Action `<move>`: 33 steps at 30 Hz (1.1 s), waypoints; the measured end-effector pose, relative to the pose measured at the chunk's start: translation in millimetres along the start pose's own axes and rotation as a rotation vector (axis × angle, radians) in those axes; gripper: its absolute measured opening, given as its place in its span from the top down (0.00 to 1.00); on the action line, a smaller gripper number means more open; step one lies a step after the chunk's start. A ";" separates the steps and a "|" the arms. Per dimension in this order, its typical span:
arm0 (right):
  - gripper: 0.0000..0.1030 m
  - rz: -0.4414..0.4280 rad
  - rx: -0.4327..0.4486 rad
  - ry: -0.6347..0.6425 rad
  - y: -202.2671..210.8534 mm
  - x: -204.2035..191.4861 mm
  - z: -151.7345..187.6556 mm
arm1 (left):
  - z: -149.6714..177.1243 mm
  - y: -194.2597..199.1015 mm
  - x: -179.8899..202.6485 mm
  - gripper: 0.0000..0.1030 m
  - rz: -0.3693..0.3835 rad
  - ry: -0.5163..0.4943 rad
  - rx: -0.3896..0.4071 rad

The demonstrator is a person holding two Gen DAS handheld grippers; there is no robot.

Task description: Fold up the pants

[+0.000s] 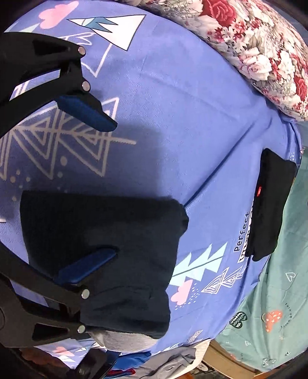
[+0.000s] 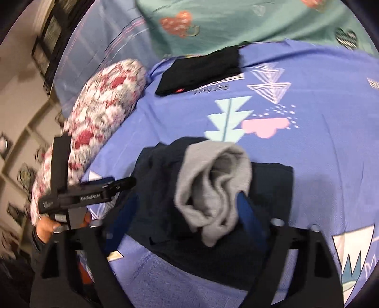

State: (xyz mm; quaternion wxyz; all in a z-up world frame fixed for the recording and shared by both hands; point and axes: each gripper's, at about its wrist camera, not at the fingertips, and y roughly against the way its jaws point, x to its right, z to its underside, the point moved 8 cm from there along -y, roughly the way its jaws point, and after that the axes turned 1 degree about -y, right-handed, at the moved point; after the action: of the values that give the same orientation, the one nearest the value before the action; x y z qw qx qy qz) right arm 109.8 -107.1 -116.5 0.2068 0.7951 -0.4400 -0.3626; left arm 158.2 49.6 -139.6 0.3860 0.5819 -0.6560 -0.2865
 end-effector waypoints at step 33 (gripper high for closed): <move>0.41 0.031 -0.055 -0.173 -2.4 45.8 5.4 | 5.3 -10.4 1.6 0.02 0.045 0.009 -0.036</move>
State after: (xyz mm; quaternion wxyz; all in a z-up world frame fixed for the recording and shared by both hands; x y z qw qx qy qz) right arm 123.1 -144.8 -139.6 0.1952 0.7479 -0.4585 -0.4386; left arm 159.2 46.0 -150.7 0.4057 0.5614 -0.6618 -0.2868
